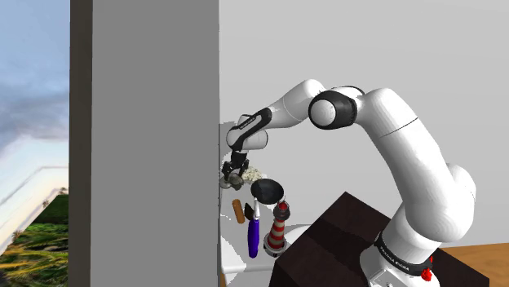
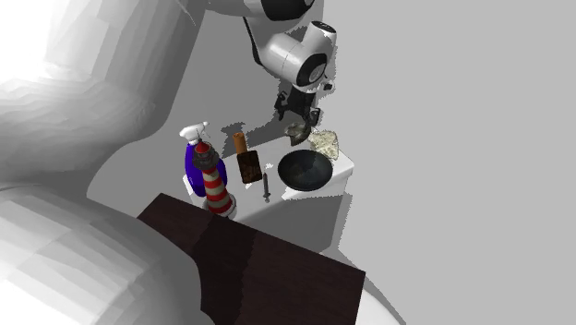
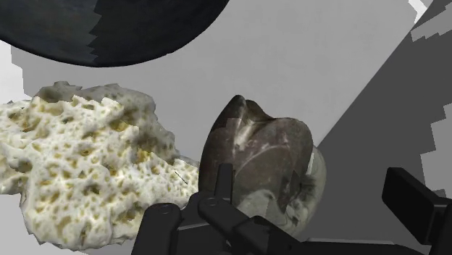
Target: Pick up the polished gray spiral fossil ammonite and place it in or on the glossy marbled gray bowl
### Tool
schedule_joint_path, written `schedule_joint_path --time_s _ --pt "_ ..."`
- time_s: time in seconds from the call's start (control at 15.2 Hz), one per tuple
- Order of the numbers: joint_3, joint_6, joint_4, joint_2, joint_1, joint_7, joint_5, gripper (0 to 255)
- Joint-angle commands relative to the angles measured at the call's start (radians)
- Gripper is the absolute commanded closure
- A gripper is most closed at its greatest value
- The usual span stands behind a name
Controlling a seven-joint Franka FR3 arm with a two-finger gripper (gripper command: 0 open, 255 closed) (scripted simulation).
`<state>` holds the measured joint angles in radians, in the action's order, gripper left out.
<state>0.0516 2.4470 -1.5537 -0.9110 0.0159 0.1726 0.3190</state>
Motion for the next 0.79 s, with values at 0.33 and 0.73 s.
schedule_joint_path --time_s 0.33,0.73 --pt "0.003 -0.008 0.005 -0.021 -0.001 0.004 0.000 255" --pt "0.003 -0.012 -0.007 -0.003 0.004 -0.004 -0.001 255"
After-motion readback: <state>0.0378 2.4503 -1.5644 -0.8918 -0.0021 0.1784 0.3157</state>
